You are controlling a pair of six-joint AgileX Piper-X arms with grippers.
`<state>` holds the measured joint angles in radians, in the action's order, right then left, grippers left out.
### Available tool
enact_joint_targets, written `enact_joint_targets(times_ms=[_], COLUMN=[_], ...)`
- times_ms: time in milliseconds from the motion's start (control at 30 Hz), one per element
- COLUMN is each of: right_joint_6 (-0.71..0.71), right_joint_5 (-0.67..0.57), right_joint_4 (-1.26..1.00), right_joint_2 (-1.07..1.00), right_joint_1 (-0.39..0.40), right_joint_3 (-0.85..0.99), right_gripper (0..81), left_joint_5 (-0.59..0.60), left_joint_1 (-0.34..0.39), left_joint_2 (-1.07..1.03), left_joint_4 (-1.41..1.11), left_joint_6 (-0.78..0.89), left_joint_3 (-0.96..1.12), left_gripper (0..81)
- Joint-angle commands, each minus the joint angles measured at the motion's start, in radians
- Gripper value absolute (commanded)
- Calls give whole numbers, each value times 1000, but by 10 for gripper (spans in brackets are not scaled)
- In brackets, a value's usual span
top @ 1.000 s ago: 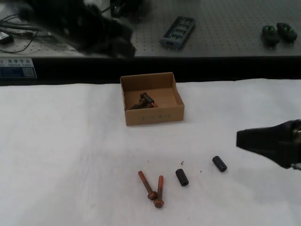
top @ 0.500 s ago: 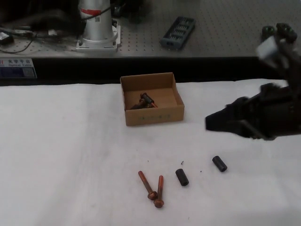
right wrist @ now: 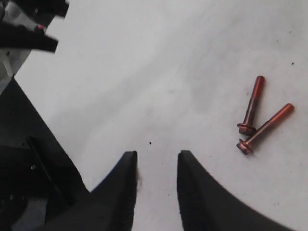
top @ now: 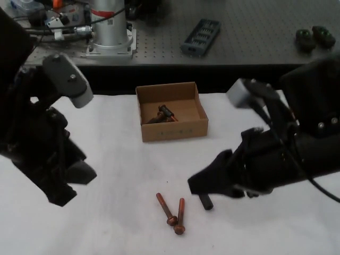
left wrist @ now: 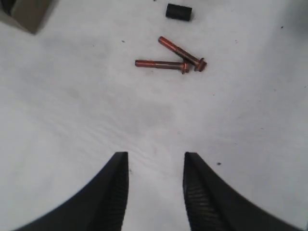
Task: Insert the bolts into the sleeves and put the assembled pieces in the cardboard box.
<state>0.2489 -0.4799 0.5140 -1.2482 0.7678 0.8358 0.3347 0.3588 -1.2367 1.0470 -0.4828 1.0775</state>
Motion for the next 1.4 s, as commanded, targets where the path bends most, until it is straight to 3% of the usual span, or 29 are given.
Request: enact_joint_targets(times_ms=[0, 333, 667, 1000, 1233, 1367], right_joint_6=[-55, -70, -70, -70, -70, -70], right_joint_5=[3, 96, 174, 176, 176, 176], right_joint_4=[30, 132, 223, 267, 300, 319], right_joint_2=[25, 159, 339, 404, 410, 431], right_joint_1=[10, 11, 11, 11, 11, 11], right_joint_3=[9, 9, 9, 9, 7, 5], right_gripper=[232, 232, 232, 232, 232, 232], left_joint_5=[-16, 14, -28, -39, -169, -177], left_joint_1=[9, 18, 133, 192, 203, 203], left_joint_2=[11, -99, -245, -357, -440, -450], left_joint_4=[-127, -241, -254, -262, -312, -431], left_joint_6=[-394, -464, -642, -838, -964, -997], left_joint_3=[-5, -5, -5, -5, -5, -5], left_gripper=[276, 276, 276, 276, 276, 276])
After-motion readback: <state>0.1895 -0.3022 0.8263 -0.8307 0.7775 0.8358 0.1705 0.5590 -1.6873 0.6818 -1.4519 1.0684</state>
